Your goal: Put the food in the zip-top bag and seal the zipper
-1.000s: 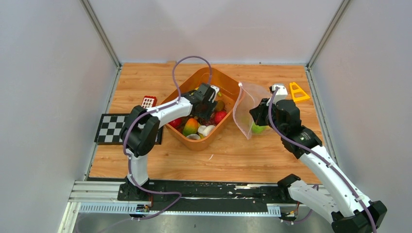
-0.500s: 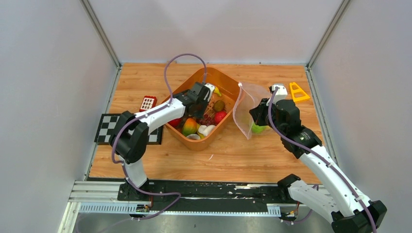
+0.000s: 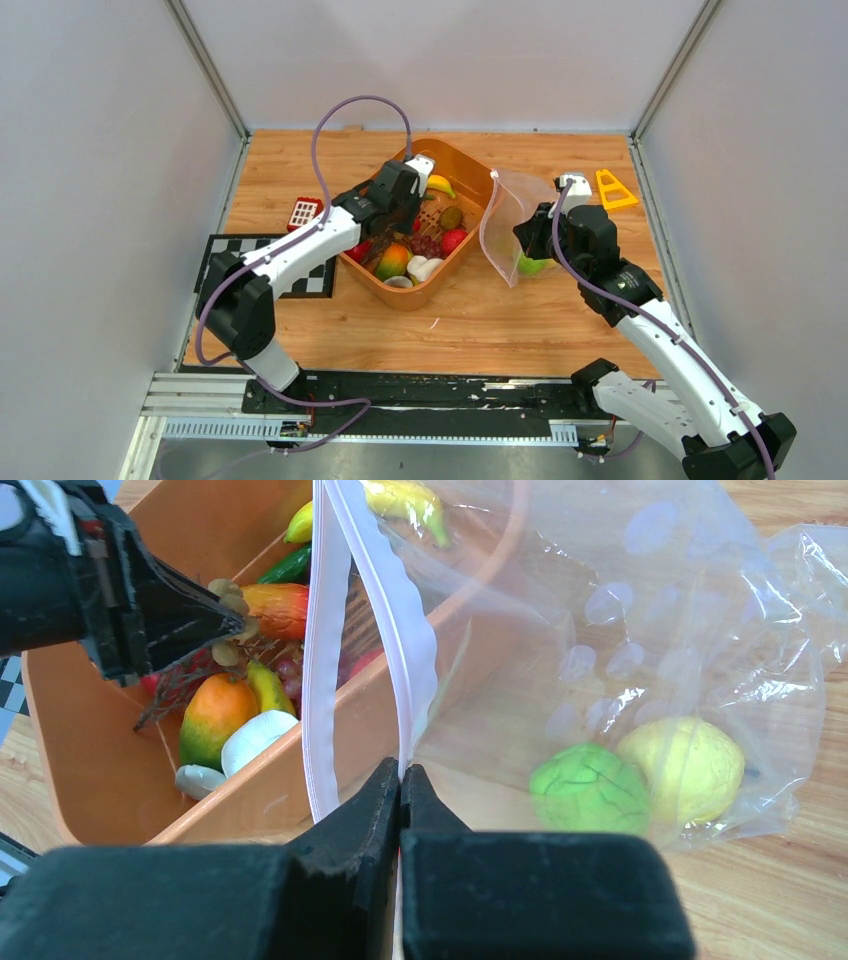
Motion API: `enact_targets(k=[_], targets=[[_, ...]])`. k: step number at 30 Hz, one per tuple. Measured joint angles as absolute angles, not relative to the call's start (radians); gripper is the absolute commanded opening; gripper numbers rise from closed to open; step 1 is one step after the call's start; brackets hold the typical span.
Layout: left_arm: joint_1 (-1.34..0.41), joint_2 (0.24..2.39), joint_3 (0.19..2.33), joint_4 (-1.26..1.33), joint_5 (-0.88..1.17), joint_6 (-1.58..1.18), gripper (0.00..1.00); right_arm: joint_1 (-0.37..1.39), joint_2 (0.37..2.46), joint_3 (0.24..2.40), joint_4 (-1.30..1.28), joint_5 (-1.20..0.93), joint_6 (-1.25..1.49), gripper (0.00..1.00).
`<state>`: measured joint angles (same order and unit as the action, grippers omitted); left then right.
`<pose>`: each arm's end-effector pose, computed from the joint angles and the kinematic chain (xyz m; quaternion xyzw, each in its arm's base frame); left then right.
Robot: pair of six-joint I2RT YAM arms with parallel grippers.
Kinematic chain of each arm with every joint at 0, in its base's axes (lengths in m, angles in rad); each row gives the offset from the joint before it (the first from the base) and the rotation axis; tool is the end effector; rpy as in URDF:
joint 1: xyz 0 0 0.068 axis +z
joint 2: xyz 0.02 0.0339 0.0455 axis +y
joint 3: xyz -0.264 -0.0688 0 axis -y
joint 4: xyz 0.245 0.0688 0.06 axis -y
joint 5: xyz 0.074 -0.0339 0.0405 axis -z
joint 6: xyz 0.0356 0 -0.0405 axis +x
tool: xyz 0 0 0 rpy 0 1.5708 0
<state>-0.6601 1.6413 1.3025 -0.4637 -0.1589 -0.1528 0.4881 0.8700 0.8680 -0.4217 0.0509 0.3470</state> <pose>0.2921 -0.2197 0.2735 0.2031 0.9021 -0.0801 0.3722 0.1729 0.0897 0.3298 -0.0454 0.8386 0.2004 0.5045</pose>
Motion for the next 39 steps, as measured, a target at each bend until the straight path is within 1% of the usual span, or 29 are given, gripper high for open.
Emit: enact_targets(k=[9, 15, 26, 32, 39], targets=[[-0.66, 1.497, 1.276, -0.422, -0.155, -0.162, 0.24, 0.488, 0.87, 0.868, -0.421, 0.051, 0.347, 0.0], [-0.66, 1.444, 1.271, -0.401, -0.12, -0.179, 0.24, 0.488, 0.87, 0.868, -0.421, 0.051, 0.355, 0.0], [-0.66, 1.352, 1.237, -0.292, 0.081, -0.284, 0.26, 0.488, 0.87, 0.868, -0.421, 0.043, 0.377, 0.0], [-0.66, 1.286, 1.191, -0.14, 0.244, -0.409, 0.27, 0.488, 0.87, 0.868, -0.411, 0.039, 0.408, 0.0], [-0.662, 1.281, 1.153, 0.062, 0.394, -0.568, 0.28, 0.488, 0.87, 0.868, -0.386, 0.028, 0.443, 0.0]])
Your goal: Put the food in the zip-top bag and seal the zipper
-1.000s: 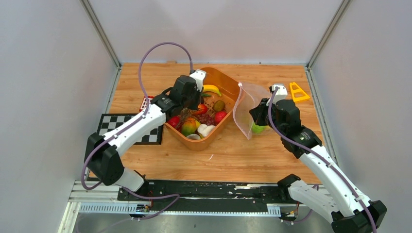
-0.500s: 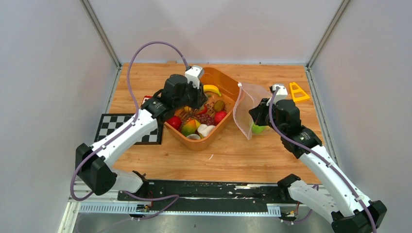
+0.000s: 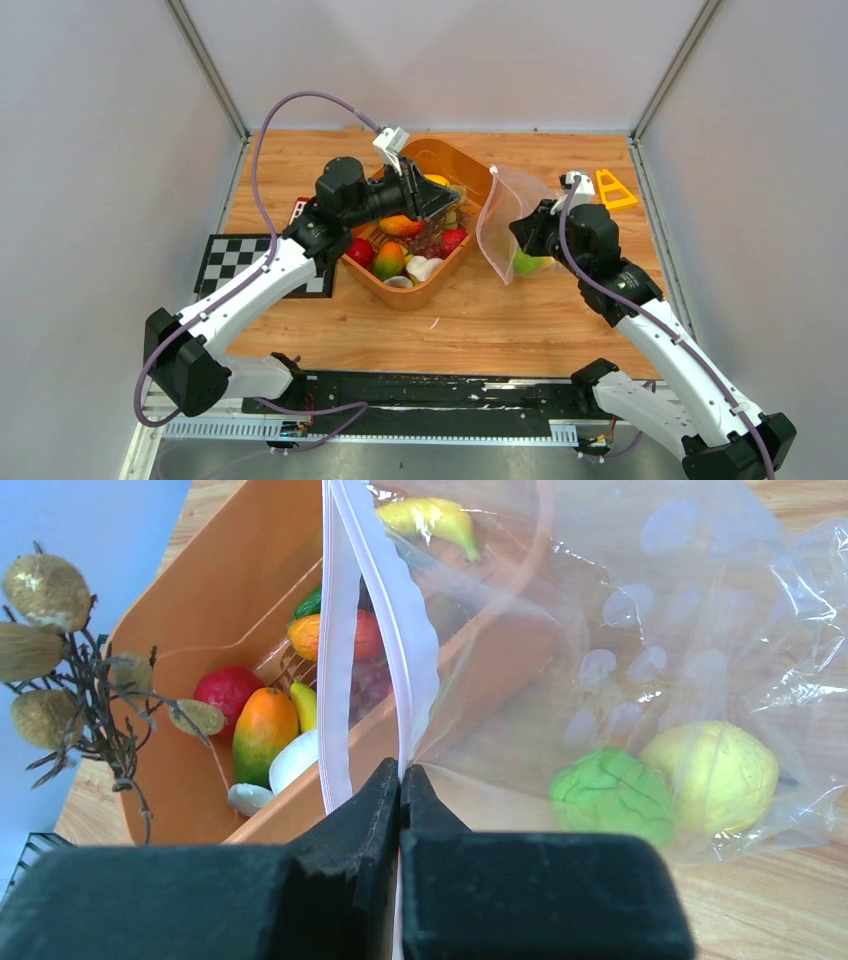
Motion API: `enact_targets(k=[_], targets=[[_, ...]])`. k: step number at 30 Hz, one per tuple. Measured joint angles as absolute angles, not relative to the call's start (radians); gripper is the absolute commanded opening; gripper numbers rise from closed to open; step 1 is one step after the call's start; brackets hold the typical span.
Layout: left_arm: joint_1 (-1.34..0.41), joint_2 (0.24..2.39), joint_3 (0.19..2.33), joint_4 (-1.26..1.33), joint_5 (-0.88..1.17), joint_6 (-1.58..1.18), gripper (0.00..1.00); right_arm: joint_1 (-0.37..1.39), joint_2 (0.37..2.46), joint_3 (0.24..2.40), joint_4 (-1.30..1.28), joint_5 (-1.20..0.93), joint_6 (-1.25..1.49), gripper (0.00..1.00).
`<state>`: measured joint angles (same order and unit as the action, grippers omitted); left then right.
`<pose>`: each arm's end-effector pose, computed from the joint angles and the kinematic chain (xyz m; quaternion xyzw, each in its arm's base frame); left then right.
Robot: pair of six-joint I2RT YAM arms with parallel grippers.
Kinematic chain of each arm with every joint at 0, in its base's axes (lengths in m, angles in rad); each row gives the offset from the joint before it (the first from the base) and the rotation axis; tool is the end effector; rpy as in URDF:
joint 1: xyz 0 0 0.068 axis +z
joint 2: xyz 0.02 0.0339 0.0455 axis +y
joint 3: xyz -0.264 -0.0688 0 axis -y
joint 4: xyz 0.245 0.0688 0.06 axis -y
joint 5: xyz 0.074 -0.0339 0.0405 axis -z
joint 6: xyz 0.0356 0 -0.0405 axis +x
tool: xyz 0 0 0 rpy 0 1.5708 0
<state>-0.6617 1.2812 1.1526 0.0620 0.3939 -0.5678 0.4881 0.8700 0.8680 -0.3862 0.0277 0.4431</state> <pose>0.2298 -0.1963 0.3875 0.1671 0.7091 -0.5031 0.4649 0.1739 0.0912 0.3333 -0.0110 0.8301 0.2400 0.5032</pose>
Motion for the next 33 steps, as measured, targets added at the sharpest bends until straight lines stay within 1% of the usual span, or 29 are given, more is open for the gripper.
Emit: enact_targets(k=[7, 11, 18, 27, 33], targets=[[-0.685, 1.27, 1.02, 0.425, 0.447, -0.783, 0.26, 0.488, 0.87, 0.86, -0.353, 0.024, 0.488, 0.0], [-0.71, 1.298, 1.018, 0.62, 0.455, -0.869, 0.23, 0.488, 0.875, 0.856, -0.334, -0.002, 0.517, 0.0], [-0.731, 1.405, 1.018, 0.966, 0.442, -1.007, 0.23, 0.488, 0.881, 0.856, -0.312, -0.038, 0.566, 0.0], [-0.736, 1.523, 1.018, 1.225, 0.406, -1.074, 0.23, 0.488, 0.881, 0.858, -0.288, -0.122, 0.651, 0.0], [-0.759, 1.601, 1.043, 1.337, 0.398, -1.101, 0.23, 0.488, 0.881, 0.862, -0.277, -0.165, 0.713, 0.0]])
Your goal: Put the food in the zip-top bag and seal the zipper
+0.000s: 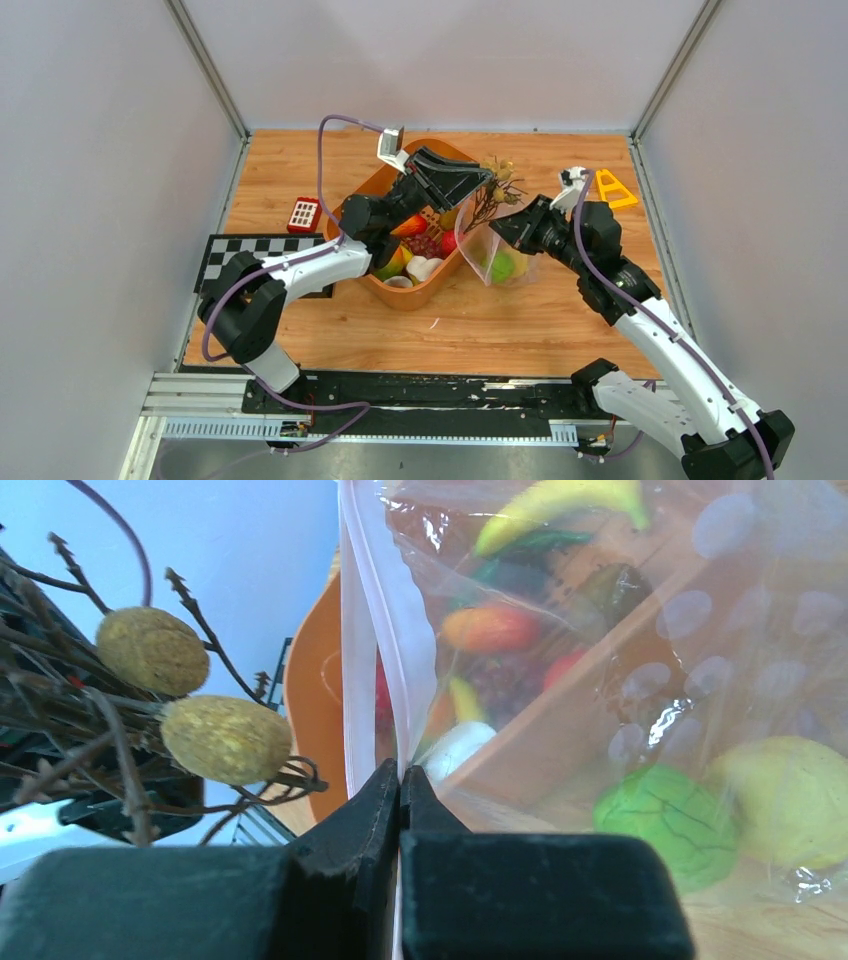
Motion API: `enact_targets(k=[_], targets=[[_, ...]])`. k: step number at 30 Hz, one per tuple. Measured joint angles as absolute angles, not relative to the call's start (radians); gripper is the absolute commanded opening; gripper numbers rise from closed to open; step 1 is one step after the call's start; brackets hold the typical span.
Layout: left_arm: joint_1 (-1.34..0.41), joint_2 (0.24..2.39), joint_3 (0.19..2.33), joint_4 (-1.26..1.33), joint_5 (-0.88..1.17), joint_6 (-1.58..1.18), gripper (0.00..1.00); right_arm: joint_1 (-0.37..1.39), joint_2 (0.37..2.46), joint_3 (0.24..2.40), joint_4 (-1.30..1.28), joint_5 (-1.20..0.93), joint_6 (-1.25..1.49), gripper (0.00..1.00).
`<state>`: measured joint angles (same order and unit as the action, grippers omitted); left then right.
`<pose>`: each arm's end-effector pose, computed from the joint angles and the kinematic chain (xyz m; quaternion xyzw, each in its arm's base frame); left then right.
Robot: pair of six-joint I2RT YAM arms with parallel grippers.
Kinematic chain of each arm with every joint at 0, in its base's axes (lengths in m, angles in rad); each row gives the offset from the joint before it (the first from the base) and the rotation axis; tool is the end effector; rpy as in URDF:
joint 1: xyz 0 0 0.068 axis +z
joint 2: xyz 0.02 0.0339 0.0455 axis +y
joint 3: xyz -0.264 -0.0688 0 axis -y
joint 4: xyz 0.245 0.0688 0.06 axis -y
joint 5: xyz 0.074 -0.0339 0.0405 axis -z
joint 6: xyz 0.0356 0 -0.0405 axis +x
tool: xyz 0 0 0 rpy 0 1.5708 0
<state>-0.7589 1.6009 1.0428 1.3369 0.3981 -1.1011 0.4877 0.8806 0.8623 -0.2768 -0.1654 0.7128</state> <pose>0.2398 -0.2464 0.3736 0.1154 0.4037 -0.7706 0.4795 0.1760 0.1000 0.3408 0.0410 0.8011 0.3900 0.4522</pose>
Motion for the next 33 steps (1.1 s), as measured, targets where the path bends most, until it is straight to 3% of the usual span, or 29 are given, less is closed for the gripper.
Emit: enact_targets(k=[18, 27, 33], targets=[[-0.775, 1.648, 0.957, 1.369, 0.364, -1.011, 0.24, 0.426, 0.824, 0.865, -0.245, -0.208, 0.819, 0.0], [-0.775, 1.591, 0.929, 1.169, 0.361, -0.871, 0.24, 0.398, 0.809, 0.865, -0.255, -0.192, 0.817, 0.0], [-0.775, 1.512, 0.954, 0.936, 0.356, -0.731, 0.32, 0.389, 0.794, 0.865, -0.273, -0.181, 0.808, 0.0]])
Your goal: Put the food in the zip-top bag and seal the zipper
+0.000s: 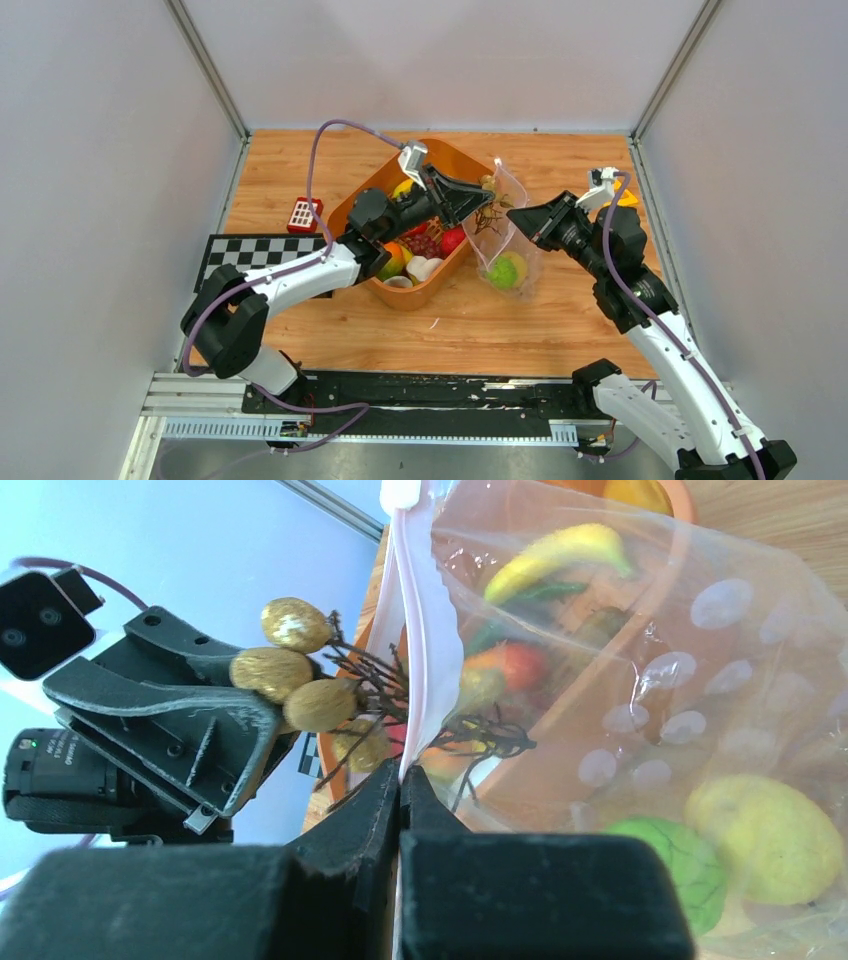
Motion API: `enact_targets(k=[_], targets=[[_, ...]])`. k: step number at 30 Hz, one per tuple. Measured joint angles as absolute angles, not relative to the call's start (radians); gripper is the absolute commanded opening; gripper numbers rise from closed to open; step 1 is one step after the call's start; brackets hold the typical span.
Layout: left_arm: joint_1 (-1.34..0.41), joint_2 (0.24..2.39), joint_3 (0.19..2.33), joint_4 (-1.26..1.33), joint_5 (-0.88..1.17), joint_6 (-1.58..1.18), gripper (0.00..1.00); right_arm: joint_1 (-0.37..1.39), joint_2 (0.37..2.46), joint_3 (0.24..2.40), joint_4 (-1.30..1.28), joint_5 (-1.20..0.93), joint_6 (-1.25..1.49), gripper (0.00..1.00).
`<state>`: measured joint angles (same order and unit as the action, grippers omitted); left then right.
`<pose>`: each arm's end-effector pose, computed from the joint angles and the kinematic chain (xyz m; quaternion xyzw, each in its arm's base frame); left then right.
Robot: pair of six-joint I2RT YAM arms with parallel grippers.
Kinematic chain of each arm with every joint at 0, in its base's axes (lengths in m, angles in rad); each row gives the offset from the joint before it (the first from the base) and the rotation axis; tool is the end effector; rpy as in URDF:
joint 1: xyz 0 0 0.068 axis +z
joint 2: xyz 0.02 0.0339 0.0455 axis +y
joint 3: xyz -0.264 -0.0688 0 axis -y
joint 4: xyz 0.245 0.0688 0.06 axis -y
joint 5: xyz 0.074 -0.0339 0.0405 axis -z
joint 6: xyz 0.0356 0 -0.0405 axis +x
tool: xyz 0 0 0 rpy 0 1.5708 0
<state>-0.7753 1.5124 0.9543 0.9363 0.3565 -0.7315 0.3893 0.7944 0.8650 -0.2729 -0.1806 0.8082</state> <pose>0.2370 -0.2496 0.3378 0.1588 0.5493 -0.6297 0.5258 0.1659 0.0750 0.3571 0.1047 0.7667 0.4125 0.4806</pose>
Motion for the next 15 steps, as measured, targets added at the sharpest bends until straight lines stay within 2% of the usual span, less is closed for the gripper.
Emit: enact_targets(k=[6, 11, 13, 15], targets=[[-0.795, 1.527, 1.09, 0.644, 0.348, -0.596, 0.52, 0.389, 0.796, 0.865, -0.273, -0.181, 0.801, 0.0], [-0.825, 1.581, 1.229, 0.445, 0.328, -0.506, 0.56, 0.389, 0.796, 0.865, -0.272, -0.185, 0.799, 0.0], [-0.831, 1.592, 1.257, 0.383, 0.311, -0.48, 0.63, 0.388, 0.796, 0.865, -0.272, -0.183, 0.799, 0.0], [-0.834, 1.592, 1.258, 0.347, 0.293, -0.46, 0.66, 0.387, 0.793, 0.865, -0.272, -0.173, 0.799, 0.0]])
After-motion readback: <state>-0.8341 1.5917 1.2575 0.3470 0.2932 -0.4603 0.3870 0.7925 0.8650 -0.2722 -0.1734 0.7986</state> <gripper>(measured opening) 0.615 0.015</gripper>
